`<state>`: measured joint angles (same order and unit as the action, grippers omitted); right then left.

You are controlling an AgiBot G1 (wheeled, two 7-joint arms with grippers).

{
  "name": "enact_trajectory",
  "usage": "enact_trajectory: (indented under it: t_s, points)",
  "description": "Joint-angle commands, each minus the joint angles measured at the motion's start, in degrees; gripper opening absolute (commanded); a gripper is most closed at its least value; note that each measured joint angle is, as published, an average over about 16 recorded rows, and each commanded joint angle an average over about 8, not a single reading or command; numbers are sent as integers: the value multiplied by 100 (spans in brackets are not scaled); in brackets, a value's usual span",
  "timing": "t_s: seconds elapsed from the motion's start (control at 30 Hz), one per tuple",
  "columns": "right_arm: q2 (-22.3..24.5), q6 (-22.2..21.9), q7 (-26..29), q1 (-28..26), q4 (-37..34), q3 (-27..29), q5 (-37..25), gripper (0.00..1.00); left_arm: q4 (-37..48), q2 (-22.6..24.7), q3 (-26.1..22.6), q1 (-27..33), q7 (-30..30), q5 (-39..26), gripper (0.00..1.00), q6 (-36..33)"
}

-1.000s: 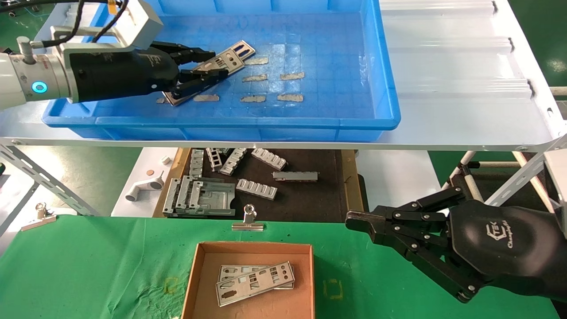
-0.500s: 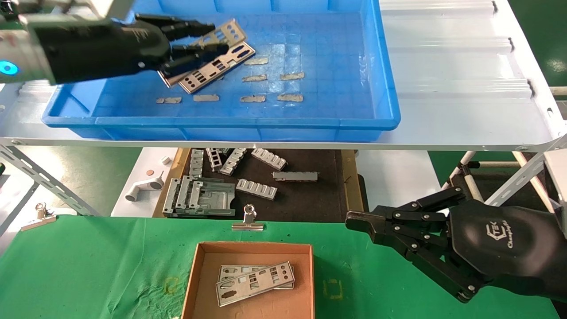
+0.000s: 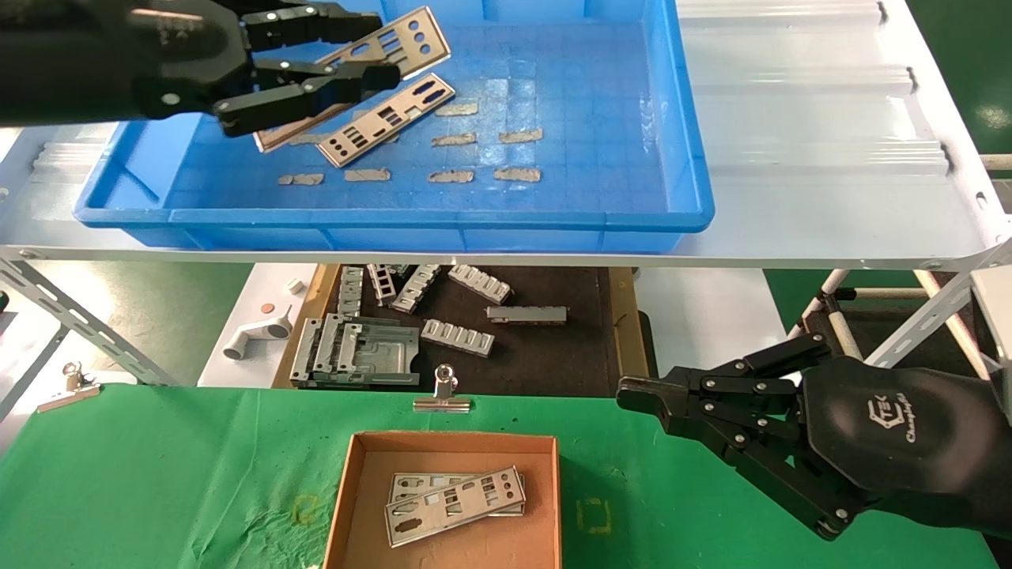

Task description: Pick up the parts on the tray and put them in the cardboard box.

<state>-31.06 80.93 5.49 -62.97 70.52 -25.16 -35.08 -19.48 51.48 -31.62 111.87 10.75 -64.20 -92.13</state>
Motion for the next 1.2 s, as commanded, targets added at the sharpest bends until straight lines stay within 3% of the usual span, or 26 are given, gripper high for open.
enact_trajectory:
  t_s: [0.03,0.33,0.7,0.9,1.2]
  points:
    - [0,0,0,0,0,0,0,0,-430,-118,-76,-160,-210,179,0,-29]
    - [0,0,0,0,0,0,0,0,-2886,-1216,-891,-1083,-1059,1618,0,71]
    - [0,0,0,0,0,0,0,0,-4324,-1933,-1808,-1919,-1037,1956,0,177]
    - [0,0,0,0,0,0,0,0,-4477,-1795,-2265,-2481,-861,1422,0,635]
    - [0,0,0,0,0,0,0,0,-4178,-1125,-2609,-3171,-660,815,0,1707]
